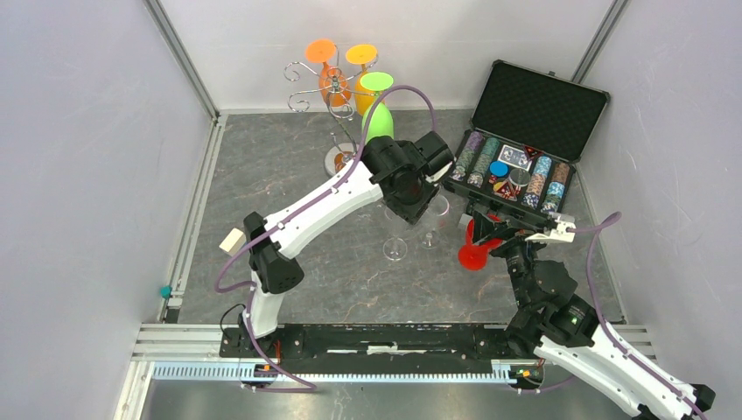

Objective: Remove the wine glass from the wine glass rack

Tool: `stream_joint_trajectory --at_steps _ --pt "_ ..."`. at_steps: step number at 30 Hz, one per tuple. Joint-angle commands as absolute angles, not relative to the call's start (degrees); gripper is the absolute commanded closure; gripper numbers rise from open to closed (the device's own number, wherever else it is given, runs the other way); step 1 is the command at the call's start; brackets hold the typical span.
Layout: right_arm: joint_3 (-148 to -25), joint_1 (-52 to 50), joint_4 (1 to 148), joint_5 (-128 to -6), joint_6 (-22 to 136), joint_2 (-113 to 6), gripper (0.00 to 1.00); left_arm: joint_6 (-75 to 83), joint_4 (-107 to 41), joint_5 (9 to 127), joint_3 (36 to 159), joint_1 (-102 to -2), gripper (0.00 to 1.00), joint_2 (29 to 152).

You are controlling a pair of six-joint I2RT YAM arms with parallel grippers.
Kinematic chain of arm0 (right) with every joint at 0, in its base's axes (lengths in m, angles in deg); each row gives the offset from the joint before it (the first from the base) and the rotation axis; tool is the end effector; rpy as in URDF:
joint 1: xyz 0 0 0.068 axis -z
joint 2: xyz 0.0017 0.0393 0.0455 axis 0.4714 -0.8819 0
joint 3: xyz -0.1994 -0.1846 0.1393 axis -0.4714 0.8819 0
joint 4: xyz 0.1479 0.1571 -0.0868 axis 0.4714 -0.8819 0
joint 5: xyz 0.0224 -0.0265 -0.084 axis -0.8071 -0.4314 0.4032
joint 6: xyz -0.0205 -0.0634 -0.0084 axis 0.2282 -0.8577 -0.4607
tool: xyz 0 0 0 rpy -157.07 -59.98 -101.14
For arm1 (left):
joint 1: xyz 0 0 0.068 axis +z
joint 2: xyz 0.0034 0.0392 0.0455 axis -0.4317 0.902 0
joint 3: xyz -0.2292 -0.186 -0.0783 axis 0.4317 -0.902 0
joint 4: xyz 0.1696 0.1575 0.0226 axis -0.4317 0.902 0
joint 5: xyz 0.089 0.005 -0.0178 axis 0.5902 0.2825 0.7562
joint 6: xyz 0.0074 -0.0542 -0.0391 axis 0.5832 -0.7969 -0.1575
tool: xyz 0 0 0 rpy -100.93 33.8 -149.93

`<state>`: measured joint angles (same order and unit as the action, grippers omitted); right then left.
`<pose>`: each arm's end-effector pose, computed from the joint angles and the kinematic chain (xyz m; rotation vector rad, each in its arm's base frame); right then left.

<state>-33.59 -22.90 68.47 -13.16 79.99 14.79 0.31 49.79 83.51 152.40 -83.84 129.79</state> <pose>0.0565 0.0079 0.2822 0.3705 1.5107 0.5028 0.2091 -0.3249 0.3720 0.9740 2.5750 -0.1766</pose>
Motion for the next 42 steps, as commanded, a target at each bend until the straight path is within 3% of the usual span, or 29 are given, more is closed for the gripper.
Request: stream_joint_trajectory --at_steps 1,8,9,10,17,25,33,42 --pt "-33.77 -23.13 68.77 -12.70 80.00 14.87 0.04 3.44 50.11 84.13 157.97 -83.94 0.48 128.94" --pt "-37.47 -23.14 68.90 -18.14 78.00 12.02 0.02 4.93 45.84 85.50 157.81 -83.33 0.24 122.30" --pt "-38.29 -23.12 69.22 -19.42 77.36 11.04 0.02 5.17 43.37 87.47 156.03 -83.31 0.16 120.61" --pt "-39.14 -23.13 69.53 -20.49 76.73 10.03 0.02 5.43 40.83 89.70 153.74 -83.29 0.01 118.21" --pt "-49.78 -23.12 69.62 -27.91 72.89 -3.32 0.02 7.12 16.25 105.70 129.12 -82.35 0.00 98.99" --pt "-71.96 -20.75 65.60 -39.10 69.12 -26.69 0.02 0.83 1.84 110.44 106.96 -75.45 0.00 79.26" --pt "-84.10 -6.09 74.47 -62.32 84.40 -42.48 0.04 -3.00 -4.66 113.50 91.08 -72.51 0.00 66.22" --pt "-91.31 0.33 88.25 -67.27 104.81 -56.33 0.08 -5.91 -4.63 114.48 84.00 -72.51 0.00 58.97"
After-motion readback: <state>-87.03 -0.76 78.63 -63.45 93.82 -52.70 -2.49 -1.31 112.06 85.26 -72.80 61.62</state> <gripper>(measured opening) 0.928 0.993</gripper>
